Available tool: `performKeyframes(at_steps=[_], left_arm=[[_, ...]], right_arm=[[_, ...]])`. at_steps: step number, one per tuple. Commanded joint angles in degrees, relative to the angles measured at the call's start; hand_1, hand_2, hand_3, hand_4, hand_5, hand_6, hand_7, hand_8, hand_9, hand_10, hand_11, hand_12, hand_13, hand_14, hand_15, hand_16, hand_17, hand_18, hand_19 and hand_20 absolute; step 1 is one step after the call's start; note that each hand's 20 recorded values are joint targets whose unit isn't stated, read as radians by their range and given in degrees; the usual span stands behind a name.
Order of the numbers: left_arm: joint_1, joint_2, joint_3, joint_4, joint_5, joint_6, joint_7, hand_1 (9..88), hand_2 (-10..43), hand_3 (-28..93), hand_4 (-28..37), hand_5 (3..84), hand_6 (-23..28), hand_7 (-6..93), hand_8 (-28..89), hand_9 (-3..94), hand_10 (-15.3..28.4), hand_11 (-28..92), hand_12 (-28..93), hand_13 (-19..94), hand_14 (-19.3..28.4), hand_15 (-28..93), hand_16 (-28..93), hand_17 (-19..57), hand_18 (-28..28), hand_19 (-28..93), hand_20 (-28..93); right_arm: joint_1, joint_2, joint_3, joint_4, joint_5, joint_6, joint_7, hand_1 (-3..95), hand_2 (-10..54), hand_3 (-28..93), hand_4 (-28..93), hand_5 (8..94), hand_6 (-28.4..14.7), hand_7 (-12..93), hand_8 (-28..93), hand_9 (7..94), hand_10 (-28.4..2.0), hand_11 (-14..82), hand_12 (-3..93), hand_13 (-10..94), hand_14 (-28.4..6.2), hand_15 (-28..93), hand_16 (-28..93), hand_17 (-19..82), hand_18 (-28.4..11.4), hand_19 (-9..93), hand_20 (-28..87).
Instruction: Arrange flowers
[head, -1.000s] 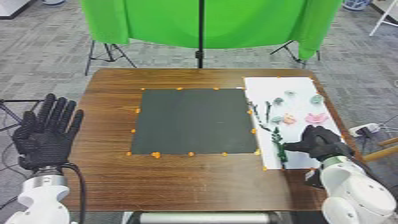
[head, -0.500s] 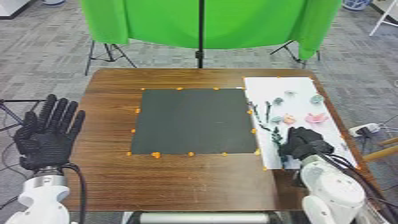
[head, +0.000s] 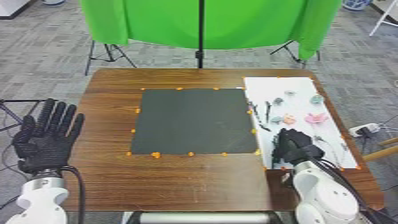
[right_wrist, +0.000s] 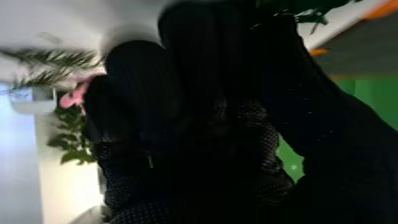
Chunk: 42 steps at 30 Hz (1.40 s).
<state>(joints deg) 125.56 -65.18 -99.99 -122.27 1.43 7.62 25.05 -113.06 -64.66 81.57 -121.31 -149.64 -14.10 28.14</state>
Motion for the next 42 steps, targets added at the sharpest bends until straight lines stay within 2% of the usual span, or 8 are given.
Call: performKeyframes(at_steps=[1,14,18,19,22,25,36,42], left_arm=[[1.2,-0.56,0.11,0.14,-2.47,1.60,0.72,27.2,13.9,81,-28.3,47.6,9.0,6.2,-8,38.4,14.8,15,8,27,14.3,27,-6,-7.4,13.1,35,13],[1.4,-0.04,0.11,0.36,-4.16,2.62,0.83,27.3,13.8,81,-28.3,48.1,9.1,6.5,-8,38.8,14.9,16,8,28,14.6,29,-6,-7.5,13.2,36,13],[0.7,-0.12,0.47,0.66,-4.23,2.69,0.58,27.3,13.8,81,-28.3,48.0,9.2,6.5,-8,38.9,15.0,16,8,28,14.5,29,-6,-7.6,13.3,36,13],[0.5,-0.05,0.50,0.74,-4.15,2.76,0.46,27.3,13.8,81,-28.3,48.0,9.2,6.6,-8,38.9,15.0,16,8,28,14.5,29,-6,-7.6,13.3,36,13],[1.0,0.09,0.02,0.58,-4.19,3.11,0.75,27.3,13.8,81,-28.3,48.2,9.3,6.8,-8,39.0,15.0,16,8,28,14.6,29,-6,-7.6,13.4,36,13],[0.7,0.16,0.23,0.76,-4.41,3.38,0.63,27.3,13.8,81,-28.3,48.3,9.4,6.8,-8,39.0,15.0,16,8,28,14.5,30,-7,-7.5,13.4,36,13],[0.7,0.08,0.57,0.70,-4.72,3.74,0.75,27.2,13.8,81,-28.3,48.8,9.5,7.9,-8,39.0,15.0,17,9,28,14.7,30,-7,-7.5,13.4,36,13],[0.4,0.05,0.90,0.70,-5.27,4.20,0.57,27.1,13.8,82,-28.3,49.4,9.9,8.7,-8,39.0,15.4,18,9,28,14.9,31,-7,-7.5,13.4,36,13]], right_arm=[[-5.2,0.4,-0.4,0.7,2.7,8.4,1.8,57.7,-9.5,83,-28,84.2,-0.1,42,10,93.7,-7.5,14.4,30.9,94,0.5,31,45,46,-26.4,88,32],[-2.3,2.2,-3.2,-5.1,3.4,22.8,5.9,55.4,-9.5,84,-19,83.1,0.4,49,7,93.7,-7.8,18.2,32.1,94,0.1,34,46,46,-27.0,86,32],[-1.2,1.1,-3.8,-5.4,0.4,13.7,13.4,49.1,-9.5,80,-22,79.1,0.5,49,13,93.7,-8.2,15.6,35.8,93,-2.2,34,43,45,-27.5,87,31],[-1.4,1.2,-3.8,-5.3,-1.7,11.6,13.2,40.3,-9.5,77,-22,76.1,-1.5,48,13,89.7,-12.4,23.1,28.7,90,-5.2,41,37,43,-28.0,89,29],[-0.9,1.8,-3.9,-5.7,-2.2,1.8,13.2,29.2,-9.5,75,-21,67.5,-6.0,60,-13,80.5,-17.4,33.7,26.3,78,-10.8,57,29,42,-28.3,92,28],[-0.5,1.6,-3.9,-5.4,-0.4,-4.8,15.1,25.0,-9.5,71,-21,60.0,-9.6,65,-19,73.4,-20.8,38.0,26.6,71,-14.6,64,26,42,-28.4,93,33],[2.1,-0.9,-7.4,0.1,-1.8,-6.9,14.7,20.7,-9.5,65,-24,61.8,-10.8,55,-19,72.4,-22.8,37.1,25.7,70,-16.0,64,24,42,-28.1,93,39],[2.4,-2.0,-8.2,6.3,-6.2,-2.9,12.6,38.4,-9.5,77,-28,62.5,-9.0,47,-14,72.2,-20.4,37.0,23.8,72,-12.9,61,23,46,-24.4,93,40]])
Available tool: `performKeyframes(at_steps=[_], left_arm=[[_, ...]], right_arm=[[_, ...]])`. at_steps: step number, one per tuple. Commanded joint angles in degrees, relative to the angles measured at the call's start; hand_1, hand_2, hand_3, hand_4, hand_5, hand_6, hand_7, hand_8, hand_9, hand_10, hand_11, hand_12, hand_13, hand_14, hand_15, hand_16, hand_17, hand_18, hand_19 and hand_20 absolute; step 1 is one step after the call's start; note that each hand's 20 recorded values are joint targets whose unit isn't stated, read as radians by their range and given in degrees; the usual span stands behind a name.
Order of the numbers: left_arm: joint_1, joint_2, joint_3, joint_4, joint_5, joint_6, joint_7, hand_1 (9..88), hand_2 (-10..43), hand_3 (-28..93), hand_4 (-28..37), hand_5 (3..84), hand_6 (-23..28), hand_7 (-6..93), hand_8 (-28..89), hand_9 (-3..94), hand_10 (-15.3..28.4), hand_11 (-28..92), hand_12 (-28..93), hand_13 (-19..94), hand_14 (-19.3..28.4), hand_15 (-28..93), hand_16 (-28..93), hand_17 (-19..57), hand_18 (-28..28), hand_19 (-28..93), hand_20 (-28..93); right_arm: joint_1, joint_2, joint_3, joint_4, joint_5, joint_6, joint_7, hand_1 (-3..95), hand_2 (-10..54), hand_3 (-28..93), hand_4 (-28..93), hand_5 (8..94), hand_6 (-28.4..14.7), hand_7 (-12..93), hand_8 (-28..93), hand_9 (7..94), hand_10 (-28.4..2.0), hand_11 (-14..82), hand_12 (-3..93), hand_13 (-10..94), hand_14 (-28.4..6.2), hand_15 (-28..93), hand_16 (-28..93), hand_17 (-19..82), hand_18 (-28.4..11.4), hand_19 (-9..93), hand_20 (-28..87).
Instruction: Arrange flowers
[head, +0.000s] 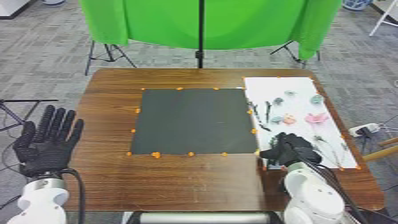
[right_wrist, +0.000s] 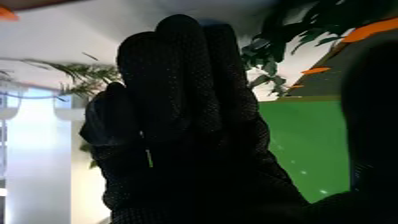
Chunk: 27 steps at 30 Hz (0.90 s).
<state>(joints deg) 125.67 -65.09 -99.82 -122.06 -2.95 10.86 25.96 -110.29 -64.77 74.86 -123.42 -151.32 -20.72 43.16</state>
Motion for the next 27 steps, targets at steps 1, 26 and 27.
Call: performKeyframes(at_steps=[1,26,27], left_arm=[[0.4,-0.05,0.67,0.48,-0.88,0.91,-0.35,27.2,13.8,82,-28.3,49.4,10.0,8.8,-8,39.1,15.4,18,9,28,15.0,31,-7,-7.5,13.3,36,13],[7.6,-1.58,-4.05,0.77,-8.16,2.15,-3.32,27.0,13.9,81,-28.3,48.8,10.2,8.9,-8,38.9,15.3,18,10,28,15.2,33,-7,-7.6,13.3,37,14],[7.9,-1.64,-4.10,0.84,-8.03,2.46,-3.32,27.1,13.9,81,-28.3,48.8,10.2,8.9,-8,38.9,15.3,18,10,28,15.2,33,-7,-7.6,13.3,37,14]], right_arm=[[-0.6,-1.9,-1.5,9.0,-4.5,4.7,-2.1,40.8,-9.5,78,-28,61.8,-8.5,46,-7,72.3,-19.9,36.7,23.4,72,-12.0,59,23,47,-23.3,93,40],[-1.6,2.3,-0.6,-1.0,19.6,33.4,-10.6,56.1,-9.5,83,-17,79.3,-0.8,46,14,93.7,-8.6,17.0,41.4,93,-1.7,37,48,59,-18.7,93,40],[0.7,1.9,-2.6,-0.1,18.2,31.8,-11.1,55.3,-9.5,83,-15,79.0,-0.7,47,14,93.7,-8.4,16.9,42.2,93,-1.6,38,47,59,-18.6,93,40]])
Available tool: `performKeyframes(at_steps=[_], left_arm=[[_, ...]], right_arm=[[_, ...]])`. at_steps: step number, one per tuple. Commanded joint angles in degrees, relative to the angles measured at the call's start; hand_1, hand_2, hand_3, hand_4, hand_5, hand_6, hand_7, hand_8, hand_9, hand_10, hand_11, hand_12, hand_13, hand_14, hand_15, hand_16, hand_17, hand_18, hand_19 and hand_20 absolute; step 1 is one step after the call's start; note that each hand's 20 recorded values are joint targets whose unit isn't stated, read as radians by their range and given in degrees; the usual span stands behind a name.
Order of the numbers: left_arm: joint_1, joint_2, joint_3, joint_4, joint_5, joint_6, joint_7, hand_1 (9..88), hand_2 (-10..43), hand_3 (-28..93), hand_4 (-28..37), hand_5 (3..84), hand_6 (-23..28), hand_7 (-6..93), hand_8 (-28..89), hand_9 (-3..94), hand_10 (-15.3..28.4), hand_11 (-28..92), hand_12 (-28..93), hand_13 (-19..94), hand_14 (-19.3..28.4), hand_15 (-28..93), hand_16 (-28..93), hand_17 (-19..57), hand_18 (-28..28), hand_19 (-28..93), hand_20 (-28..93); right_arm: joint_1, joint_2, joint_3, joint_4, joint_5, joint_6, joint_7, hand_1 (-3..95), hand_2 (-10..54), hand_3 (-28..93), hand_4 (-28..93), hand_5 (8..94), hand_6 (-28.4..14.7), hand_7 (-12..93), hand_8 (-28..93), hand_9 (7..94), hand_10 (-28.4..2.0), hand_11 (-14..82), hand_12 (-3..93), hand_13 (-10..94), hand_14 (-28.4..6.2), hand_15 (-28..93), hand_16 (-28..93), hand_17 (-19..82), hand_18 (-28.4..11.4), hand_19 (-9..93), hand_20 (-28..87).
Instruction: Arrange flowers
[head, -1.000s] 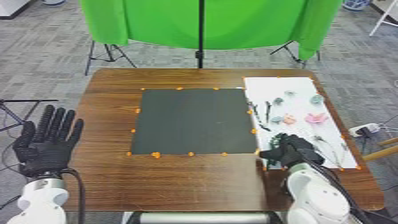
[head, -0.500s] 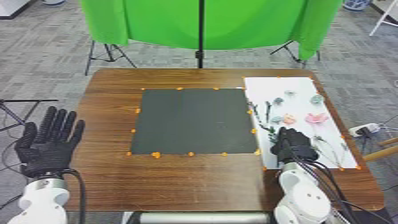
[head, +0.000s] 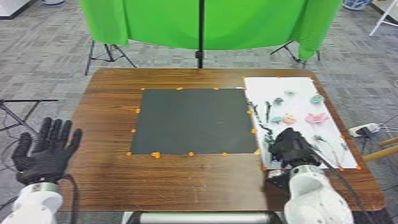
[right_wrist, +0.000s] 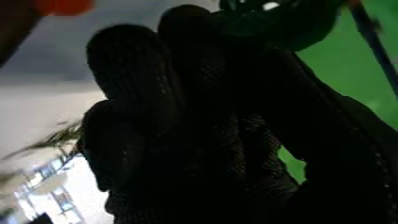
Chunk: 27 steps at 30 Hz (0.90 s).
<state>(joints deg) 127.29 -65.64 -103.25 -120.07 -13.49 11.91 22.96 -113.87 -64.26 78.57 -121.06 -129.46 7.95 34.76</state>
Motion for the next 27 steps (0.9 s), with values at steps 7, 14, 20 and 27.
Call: performKeyframes(at_steps=[7,14,20,27], left_arm=[[3.7,-1.23,2.07,-0.22,3.17,0.97,-1.69,27.1,13.9,81,-28.3,48.8,10.2,8.9,-8,38.9,15.3,18,10,28,15.2,33,-7,-7.7,13.3,37,14],[0.3,-1.22,4.98,1.08,3.35,0.84,-1.65,27.3,14.0,81,-28.3,48.8,10.3,9.0,-8,38.9,15.3,18,10,28,15.3,33,-7,-7.7,13.3,37,14],[-1.3,0.74,6.71,1.44,3.19,0.62,-0.77,27.2,14.0,81,-28.3,48.8,10.2,9.3,-9,38.9,15.3,18,10,28,15.2,33,-7,-7.8,13.3,37,14],[-3.7,3.29,8.41,2.10,2.93,2.72,-2.56,27.1,13.8,81,-28.3,48.8,10.3,9.3,-9,38.9,15.4,18,10,28,15.2,33,-7,-7.8,13.3,37,14]], right_arm=[[15.9,-3.4,-19.3,2.6,-6.4,0.3,-5.8,53.3,-9.5,83,-11,78.0,-0.1,49,15,93.7,-9.0,17.4,44.4,92,-1.7,40,47,59,-18.4,93,42],[31.4,-8.5,-32.6,14.4,-3.5,-3.8,-4.6,52.9,-9.5,83,-11,77.4,0.1,50,14,93.7,-8.7,17.5,44.7,92,-2.0,42,46,59,-18.4,93,44],[36.1,-13.6,-39.1,20.7,-6.8,-4.0,0.9,52.2,-9.5,84,-10,77.4,0.1,50,14,93.7,-8.7,18.5,44.0,92,-2.5,43,45,59,-19.3,93,44],[35.2,-18.7,-40.7,25.9,-12.3,-5.0,4.6,51.2,-9.5,84,-9,76.9,-0.8,50,15,93.7,-8.4,19.5,43.5,92,-3.1,44,44,60,-20.3,93,46]])
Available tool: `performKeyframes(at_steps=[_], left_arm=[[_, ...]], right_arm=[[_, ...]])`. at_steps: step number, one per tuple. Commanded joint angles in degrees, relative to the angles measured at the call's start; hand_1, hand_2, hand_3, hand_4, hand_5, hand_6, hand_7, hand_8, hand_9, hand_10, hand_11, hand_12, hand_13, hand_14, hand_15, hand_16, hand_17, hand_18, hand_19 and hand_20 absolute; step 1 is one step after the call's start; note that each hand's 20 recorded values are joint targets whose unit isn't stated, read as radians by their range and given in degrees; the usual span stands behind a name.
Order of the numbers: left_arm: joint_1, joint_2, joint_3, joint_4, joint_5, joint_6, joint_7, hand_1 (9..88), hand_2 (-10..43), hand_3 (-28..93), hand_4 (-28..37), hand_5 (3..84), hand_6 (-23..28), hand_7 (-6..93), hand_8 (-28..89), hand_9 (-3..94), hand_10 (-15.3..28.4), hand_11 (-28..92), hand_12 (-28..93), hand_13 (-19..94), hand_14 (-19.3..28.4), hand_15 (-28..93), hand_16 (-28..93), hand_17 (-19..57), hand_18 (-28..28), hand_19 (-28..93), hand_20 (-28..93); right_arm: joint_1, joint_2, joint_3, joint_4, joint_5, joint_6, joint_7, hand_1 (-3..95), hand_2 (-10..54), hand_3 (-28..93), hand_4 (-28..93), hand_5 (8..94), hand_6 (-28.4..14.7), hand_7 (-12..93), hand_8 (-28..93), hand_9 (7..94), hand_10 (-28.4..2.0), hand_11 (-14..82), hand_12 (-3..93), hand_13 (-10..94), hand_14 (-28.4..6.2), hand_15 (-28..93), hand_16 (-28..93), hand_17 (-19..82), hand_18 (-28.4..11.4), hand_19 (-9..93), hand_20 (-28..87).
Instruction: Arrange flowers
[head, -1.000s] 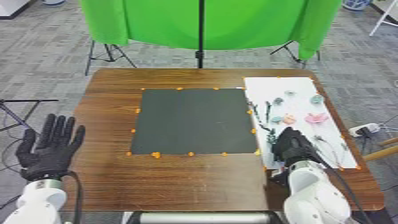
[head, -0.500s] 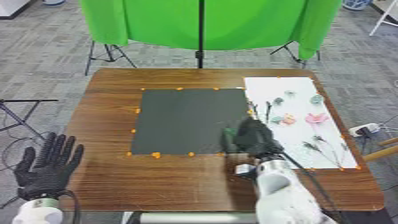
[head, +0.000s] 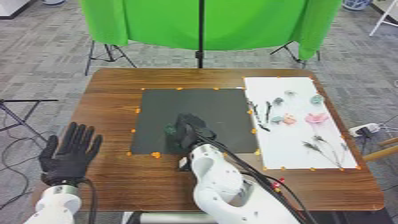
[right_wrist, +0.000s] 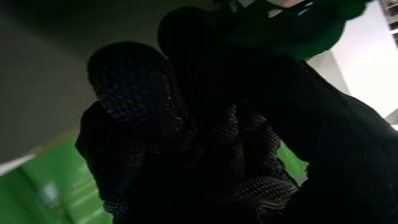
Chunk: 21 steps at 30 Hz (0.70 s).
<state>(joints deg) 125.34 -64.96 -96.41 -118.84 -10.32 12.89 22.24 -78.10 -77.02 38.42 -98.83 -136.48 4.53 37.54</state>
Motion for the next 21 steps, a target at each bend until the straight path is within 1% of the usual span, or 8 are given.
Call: performKeyframes(at_steps=[1,3,5,8,14,16,18,21], left_arm=[[-2.2,2.93,1.95,1.19,-0.22,1.68,-1.74,27.1,13.8,81,-28.3,48.9,10.3,9.3,-9,39.0,15.3,18,10,28,15.2,33,-7,-7.8,13.3,37,14],[-2.4,2.52,2.26,1.34,-1.20,1.29,-0.29,27.1,13.7,81,-28.3,48.9,10.3,9.4,-9,39.0,15.3,19,10,28,15.3,33,-7,-7.8,13.4,37,14],[-2.7,2.72,2.39,1.35,-1.11,1.54,-0.79,27.1,13.7,81,-28.3,48.9,10.3,9.4,-9,39.0,15.3,19,10,28,15.3,34,-7,-7.8,13.4,38,14],[-3.2,2.98,2.47,1.38,-1.37,1.73,-0.10,27.2,13.7,81,-28.3,49.0,10.3,9.6,-9,39.1,15.3,19,10,28,15.3,34,-7,-7.8,13.4,38,14],[-3.6,3.15,2.56,1.38,-1.61,2.74,0.32,28.0,14.6,84,-26.6,49.6,10.4,10.1,-9,39.3,15.3,20,10,28,15.2,35,-7,-7.8,13.4,38,14],[-3.7,3.13,2.77,1.41,-1.71,2.72,0.35,27.9,14.3,84,-27.0,49.7,10.4,10.2,-9,39.3,15.4,20,10,28,15.2,35,-7,-7.8,13.4,38,14],[-3.9,2.91,3.01,1.53,-1.76,2.43,0.60,27.9,14.1,84,-27.4,49.7,10.4,10.2,-9,39.3,15.5,20,10,28,15.2,35,-7,-7.8,13.4,38,14],[-3.9,2.96,3.09,1.53,-1.56,2.52,0.33,27.8,13.9,83,-27.8,49.6,10.4,10.4,-9,39.3,15.5,20,10,28,15.2,35,-7,-7.9,13.5,38,14]], right_arm=[[-0.3,-6.3,-1.0,4.8,-4.7,-0.1,2.3,50.7,-9.5,84,-9,76.5,-0.9,50,15,93.7,-8.5,19.5,43.7,92,-3.4,45,44,61,-20.3,93,46],[0.1,-7.1,-1.2,6.3,-5.6,-1.8,1.2,48.9,-9.5,84,-8,74.4,-1.4,51,15,93.1,-8.9,19.2,46.7,92,-3.9,46,42,61,-20.3,93,47],[-1.0,-7.4,-1.0,5.6,-4.7,-3.2,2.0,47.0,-9.5,84,-8,71.1,-2.0,54,14,90.3,-9.9,21.9,47.4,90,-4.7,49,41,61,-20.2,93,47],[-1.1,-7.1,-1.8,5.4,-3.3,-1.3,0.9,44.3,-9.5,82,-9,68.0,-3.2,55,12,86.9,-11.7,24.5,45.3,89,-6.1,51,35,60,-20.1,93,49],[-1.6,-7.8,-1.4,6.1,-3.4,0.1,1.3,42.3,-9.5,82,-11,62.2,-5.7,54,9,79.2,-16.8,26.6,32.7,86,-8.0,51,30,57,-21.4,93,48],[-1.5,-7.9,-1.0,6.0,-2.7,0.0,1.4,41.7,-9.5,81,-13,62.8,-7.6,44,9,77.2,-18.8,29.0,26.1,86,-8.3,50,29,57,-21.6,93,48],[-1.5,-7.7,-1.0,6.1,-3.1,0.5,1.0,38.3,-9.5,84,-14,64.1,-10.8,22,-6,76.6,-20.3,26.3,20.4,86,-8.7,49,28,57,-21.7,93,47],[-1.9,-7.9,-0.6,6.0,-2.8,-0.3,1.5,37.6,-9.5,84,-15,62.6,-13.3,11,-10,75.8,-21.2,22.9,18.2,86,-9.3,48,28,57,-22.2,93,47]])
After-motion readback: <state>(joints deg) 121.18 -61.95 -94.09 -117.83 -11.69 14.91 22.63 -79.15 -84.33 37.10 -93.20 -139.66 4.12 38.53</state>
